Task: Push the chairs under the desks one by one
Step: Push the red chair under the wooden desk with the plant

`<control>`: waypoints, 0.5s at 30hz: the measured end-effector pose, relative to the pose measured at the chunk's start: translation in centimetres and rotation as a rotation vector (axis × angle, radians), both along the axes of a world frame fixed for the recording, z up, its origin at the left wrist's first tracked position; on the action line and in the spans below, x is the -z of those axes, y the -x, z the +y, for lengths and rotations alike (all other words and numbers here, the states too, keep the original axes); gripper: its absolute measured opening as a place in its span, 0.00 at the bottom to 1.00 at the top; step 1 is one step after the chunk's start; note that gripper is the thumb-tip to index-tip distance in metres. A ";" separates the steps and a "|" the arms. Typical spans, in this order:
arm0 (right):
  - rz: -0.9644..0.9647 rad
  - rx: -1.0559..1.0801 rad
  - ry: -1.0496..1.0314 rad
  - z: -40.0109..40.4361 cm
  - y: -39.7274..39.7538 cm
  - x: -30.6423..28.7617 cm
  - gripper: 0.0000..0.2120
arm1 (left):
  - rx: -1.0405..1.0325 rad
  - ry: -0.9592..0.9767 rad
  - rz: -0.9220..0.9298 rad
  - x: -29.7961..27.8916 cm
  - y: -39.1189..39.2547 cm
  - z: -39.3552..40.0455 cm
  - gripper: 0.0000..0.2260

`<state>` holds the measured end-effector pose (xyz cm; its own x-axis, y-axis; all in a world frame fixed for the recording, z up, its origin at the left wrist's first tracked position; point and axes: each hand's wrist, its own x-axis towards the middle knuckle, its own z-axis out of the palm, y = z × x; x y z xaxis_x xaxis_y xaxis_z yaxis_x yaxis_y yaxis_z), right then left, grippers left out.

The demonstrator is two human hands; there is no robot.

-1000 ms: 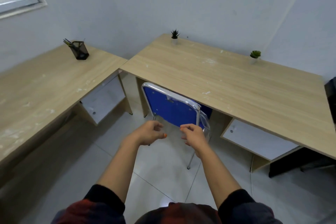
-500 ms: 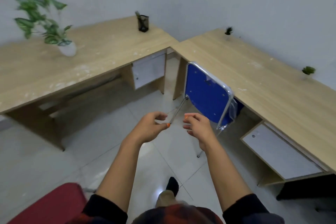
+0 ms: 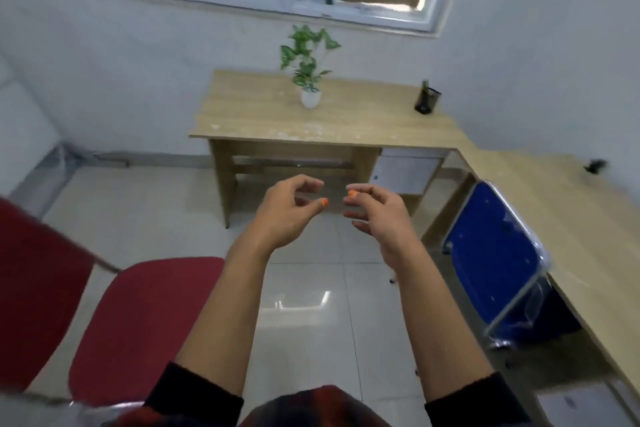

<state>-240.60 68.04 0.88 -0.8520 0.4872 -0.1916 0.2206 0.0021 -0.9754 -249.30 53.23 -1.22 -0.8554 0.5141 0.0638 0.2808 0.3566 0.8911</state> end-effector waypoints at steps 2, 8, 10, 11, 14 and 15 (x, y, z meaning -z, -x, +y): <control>0.011 -0.115 -0.027 -1.8 -0.7 -0.9 0.05 | -0.085 -0.030 0.008 -1.0 -1.9 -2.6 0.13; 0.106 -0.296 0.019 -6.4 -4.3 -3.6 0.06 | -0.274 -0.114 0.067 -4.3 -8.7 -8.5 0.10; 0.136 -0.349 0.055 -8.0 -5.6 -4.0 0.06 | -0.323 -0.126 0.077 -4.5 -11.2 -10.1 0.09; 0.146 -0.387 0.073 -9.1 -6.3 -4.1 0.06 | -0.356 -0.125 0.075 -4.6 -12.5 -11.2 0.08; 0.166 -0.445 0.118 -11.8 -7.9 -3.9 0.06 | -0.420 -0.099 0.074 -5.1 -14.9 -13.5 0.08; 0.167 -0.465 0.128 -12.8 -8.5 -3.7 0.06 | -0.444 -0.086 0.088 -5.3 -15.8 -14.4 0.08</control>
<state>-232.08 55.21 4.56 -0.9972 0.0309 -0.0680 0.0661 -0.0591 -0.9961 -233.52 38.79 4.11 -0.9811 0.0884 0.1721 0.1930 0.3854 0.9023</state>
